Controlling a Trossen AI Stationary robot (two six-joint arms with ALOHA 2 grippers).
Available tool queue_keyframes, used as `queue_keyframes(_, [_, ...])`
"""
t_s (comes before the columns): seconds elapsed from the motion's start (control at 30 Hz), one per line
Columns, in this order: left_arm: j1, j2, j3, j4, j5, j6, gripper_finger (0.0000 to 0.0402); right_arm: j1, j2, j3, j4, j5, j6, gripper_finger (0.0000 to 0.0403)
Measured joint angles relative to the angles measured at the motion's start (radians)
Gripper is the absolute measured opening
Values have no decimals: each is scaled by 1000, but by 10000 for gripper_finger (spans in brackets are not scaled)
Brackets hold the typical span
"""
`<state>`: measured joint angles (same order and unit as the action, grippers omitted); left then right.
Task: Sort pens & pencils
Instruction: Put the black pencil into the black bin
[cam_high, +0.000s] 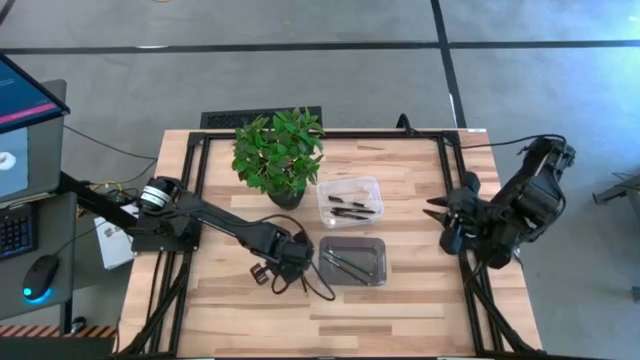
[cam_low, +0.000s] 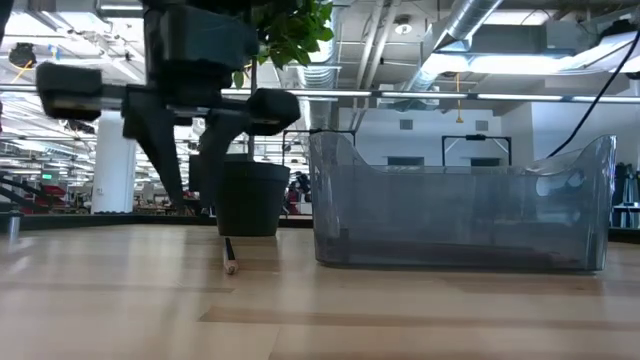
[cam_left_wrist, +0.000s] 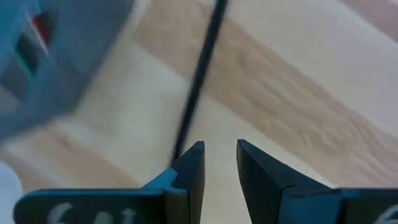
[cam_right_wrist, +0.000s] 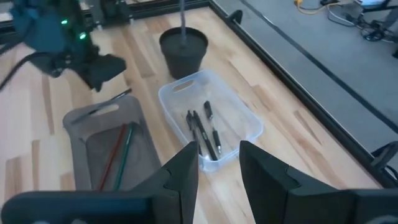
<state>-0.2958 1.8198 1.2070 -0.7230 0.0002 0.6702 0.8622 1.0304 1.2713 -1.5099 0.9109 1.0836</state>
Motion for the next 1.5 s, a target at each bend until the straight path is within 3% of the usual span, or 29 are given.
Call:
queue_keyframes(0.5, [0,0,-16,155,27,241,84,-66,2,0,0,-19,-10,138])
queue_keyframes(0.93, [1,71,-17,213,66,234,84,-66,3,0,0,-23,-17,137])
queue_keyframes(1.5, [2,119,-12,235,45,154,84,-64,4,0,30,-24,-11,139])
